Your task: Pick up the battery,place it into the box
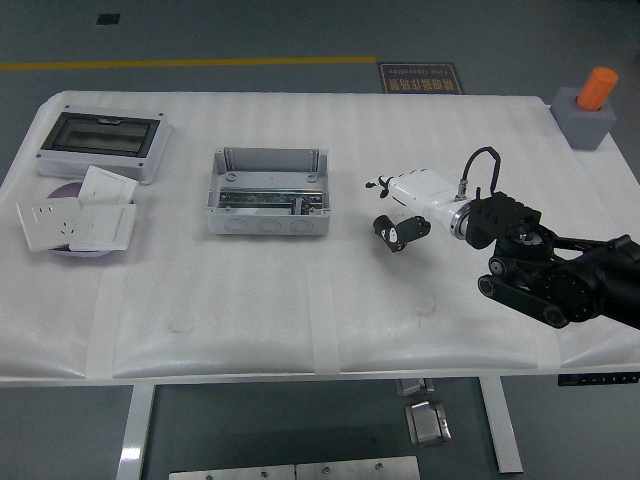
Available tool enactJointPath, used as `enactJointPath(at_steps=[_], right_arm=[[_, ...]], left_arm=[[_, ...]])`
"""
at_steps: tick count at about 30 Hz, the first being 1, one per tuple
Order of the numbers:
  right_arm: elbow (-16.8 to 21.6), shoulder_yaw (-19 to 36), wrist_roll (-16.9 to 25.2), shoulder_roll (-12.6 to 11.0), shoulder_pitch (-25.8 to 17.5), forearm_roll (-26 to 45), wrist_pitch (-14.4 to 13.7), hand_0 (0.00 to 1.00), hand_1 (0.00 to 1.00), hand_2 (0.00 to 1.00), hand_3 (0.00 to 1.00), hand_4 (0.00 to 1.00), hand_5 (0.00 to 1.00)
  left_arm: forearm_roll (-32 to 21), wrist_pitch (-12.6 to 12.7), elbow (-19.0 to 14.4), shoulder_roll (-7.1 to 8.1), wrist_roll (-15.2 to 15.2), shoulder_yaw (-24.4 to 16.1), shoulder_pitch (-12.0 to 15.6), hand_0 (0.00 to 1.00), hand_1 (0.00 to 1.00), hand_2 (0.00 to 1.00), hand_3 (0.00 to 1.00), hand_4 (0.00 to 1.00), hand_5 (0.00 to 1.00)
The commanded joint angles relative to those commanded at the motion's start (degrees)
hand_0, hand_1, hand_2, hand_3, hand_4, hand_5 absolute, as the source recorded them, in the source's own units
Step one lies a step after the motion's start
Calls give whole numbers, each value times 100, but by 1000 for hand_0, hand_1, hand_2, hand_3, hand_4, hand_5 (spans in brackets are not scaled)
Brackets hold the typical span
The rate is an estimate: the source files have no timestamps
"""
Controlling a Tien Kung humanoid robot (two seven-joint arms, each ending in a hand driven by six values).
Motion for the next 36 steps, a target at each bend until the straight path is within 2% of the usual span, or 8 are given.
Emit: enactJointPath(at_steps=[2, 3, 8, 9, 18, 32, 33, 36], right_arm=[[46, -105, -31, -34, 55, -90, 77, 850, 749, 799, 924, 931, 526], [56, -159, -39, -45, 79, -122, 101, 894, 788, 876, 998, 986, 544], [76, -134, -9, -108, 200, -436, 456, 894, 788, 876, 998, 986, 544], [78, -92, 13, -126, 221, -529, 538, 936, 823, 931, 998, 998, 553], [147, 403, 350, -291, 356, -1515, 1204, 936, 818, 929, 998, 998, 559], [146, 1058, 923, -259, 153, -3225, 1627, 917, 798, 885, 998, 998, 548], [115, 1088, 940, -234, 131, -3301, 1647, 891, 777, 860, 950, 868, 410], [57, 1183, 990, -173, 77, -3495, 1731, 891, 777, 860, 950, 868, 410]], left_arm=[[-19, 3, 1, 4, -6, 11, 3, 593, 618, 494, 614, 536, 465], [-21, 4, 0, 7, -7, 14, 5, 592, 618, 491, 613, 536, 466], [-11, 7, 1, 33, -10, 13, 15, 592, 618, 491, 613, 536, 466], [-6, 6, 0, 37, -10, 14, 14, 592, 618, 490, 613, 536, 468], [-76, 14, -5, 68, -44, 78, -19, 592, 619, 489, 613, 536, 469], [-93, 20, -8, 98, -65, 93, -74, 592, 618, 484, 611, 519, 455], [-75, 18, -8, 96, -59, 80, -76, 592, 617, 487, 610, 517, 455], [-47, 18, -7, 99, -54, 63, -87, 592, 617, 487, 610, 517, 455]])
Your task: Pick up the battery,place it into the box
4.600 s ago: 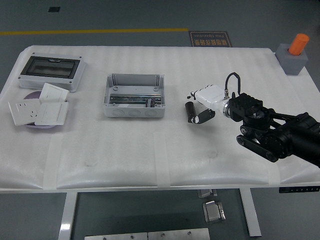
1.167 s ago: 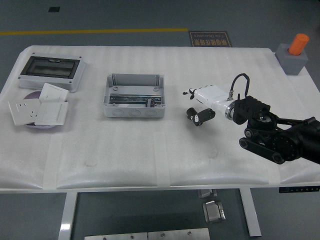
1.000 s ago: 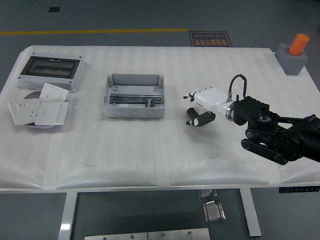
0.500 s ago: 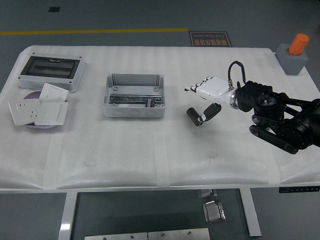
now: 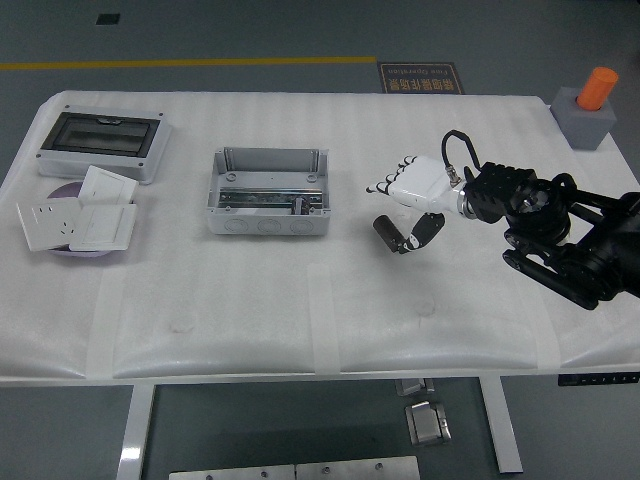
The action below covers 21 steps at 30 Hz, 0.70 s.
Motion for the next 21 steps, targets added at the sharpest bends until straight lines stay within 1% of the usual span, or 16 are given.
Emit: enactJointPath(at_steps=[2, 3, 8, 9, 14, 15, 20, 21], right_arm=[[-26, 57, 21, 40, -43, -111, 46, 891, 777, 860, 950, 868, 410], [-39, 74, 21, 54, -63, -145, 53, 888, 776, 863, 937, 836, 367], [-141, 166, 23, 144, -177, -328, 84, 888, 776, 863, 937, 836, 367], [-155, 183, 28, 156, -193, -353, 90, 882, 776, 861, 929, 809, 322], [-203, 211, 5, 193, -236, -350, 77, 882, 776, 861, 929, 809, 322], [-209, 214, 1, 200, -241, -346, 77, 877, 769, 853, 927, 783, 315], [-222, 245, 9, 245, -273, -336, 89, 877, 769, 853, 927, 783, 315], [-222, 251, 13, 253, -280, -339, 93, 872, 764, 847, 906, 762, 304]], left_arm=[[19, 0, 2, 6, 5, -17, -7, 592, 617, 487, 610, 517, 455], [25, -1, 2, 9, 6, -22, -10, 591, 617, 486, 610, 517, 455], [11, -3, -2, 19, 6, -37, -24, 591, 617, 486, 610, 517, 455], [9, -3, -4, 21, 5, -36, -26, 591, 617, 486, 610, 516, 456], [41, -3, -5, 27, 7, -44, -32, 591, 617, 486, 610, 516, 456], [45, -2, -5, 28, 6, -43, -35, 592, 617, 487, 610, 516, 456], [37, 7, -7, 41, -8, -22, -58, 592, 617, 487, 610, 516, 456], [31, 8, -7, 43, -11, -20, -61, 591, 617, 486, 610, 516, 458]])
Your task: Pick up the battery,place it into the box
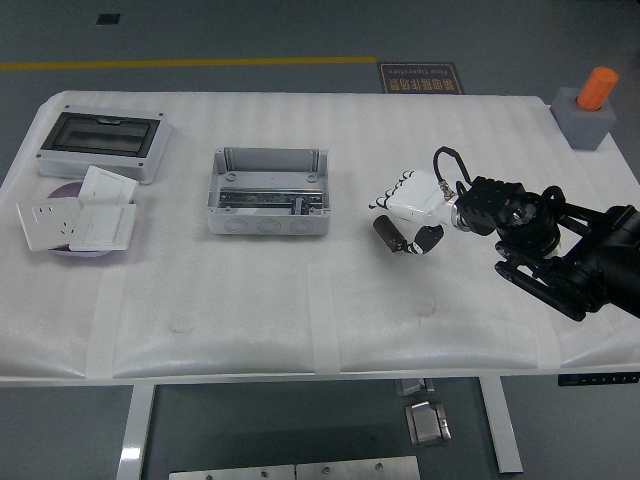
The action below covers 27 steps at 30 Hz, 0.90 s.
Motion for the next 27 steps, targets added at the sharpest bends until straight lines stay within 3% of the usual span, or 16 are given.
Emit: enactJointPath(at_steps=[17, 18, 23, 24, 27], right_arm=[[0, 30, -10, 50, -100, 82, -54, 864, 758, 831, 884, 734, 300], [2, 29, -12, 49, -103, 93, -65, 853, 750, 803, 841, 720, 302], [10, 22, -28, 45, -115, 143, -119, 853, 750, 803, 841, 720, 302], [12, 20, -34, 45, -116, 152, -127, 840, 734, 777, 792, 661, 289], [22, 12, -52, 47, -115, 179, -149, 840, 734, 777, 792, 661, 289]], left_arm=[[-15, 8, -2, 15, -16, 8, -32, 591, 617, 486, 610, 516, 459], [-17, 9, -4, 16, -18, 13, -32, 591, 617, 486, 611, 518, 461], [-41, 24, -13, 14, -40, 57, -41, 591, 617, 486, 611, 518, 461], [-42, 26, -14, 14, -43, 62, -44, 590, 617, 486, 613, 518, 460], [-46, 31, -14, 12, -49, 69, -44, 590, 617, 486, 613, 518, 460]])
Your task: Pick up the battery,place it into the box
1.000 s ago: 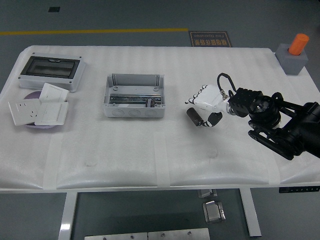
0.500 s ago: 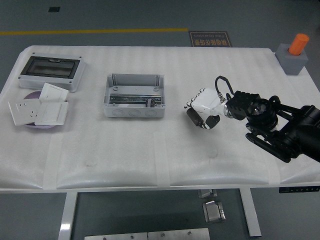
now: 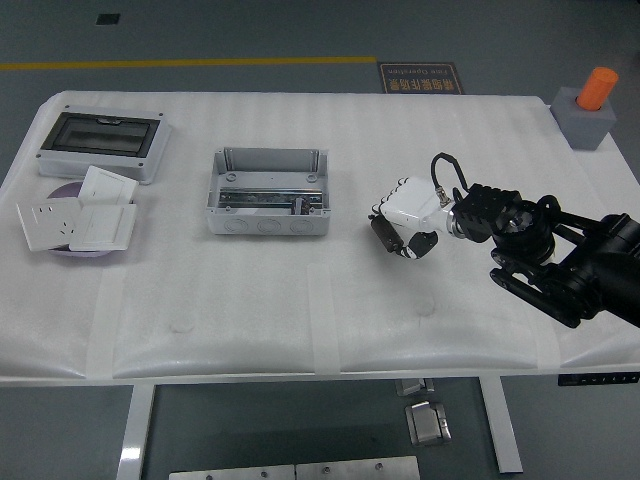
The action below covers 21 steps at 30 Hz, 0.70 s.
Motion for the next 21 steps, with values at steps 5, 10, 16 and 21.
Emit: enactJointPath(at_steps=[5, 10, 16, 21], right_arm=[[11, -9, -27, 5, -9, 60, -32, 820, 707, 703, 687, 498, 258], [13, -43, -71, 17, -35, 147, -104, 800, 681, 638, 650, 449, 256], [51, -237, -241, -21, -29, 406, -390, 779, 670, 599, 629, 410, 253], [99, -525, -478, -93, 27, 717, -806, 775, 666, 599, 629, 381, 248]], left_arm=[[-5, 11, 1, 1, -14, 8, -3, 591, 617, 486, 613, 518, 460], [15, 27, 1, -3, -26, 7, -5, 591, 617, 486, 614, 519, 460], [55, 48, 2, -13, -40, -2, -2, 591, 616, 486, 615, 521, 462], [77, 66, 3, -18, -53, -4, 0, 591, 617, 486, 616, 525, 463]])
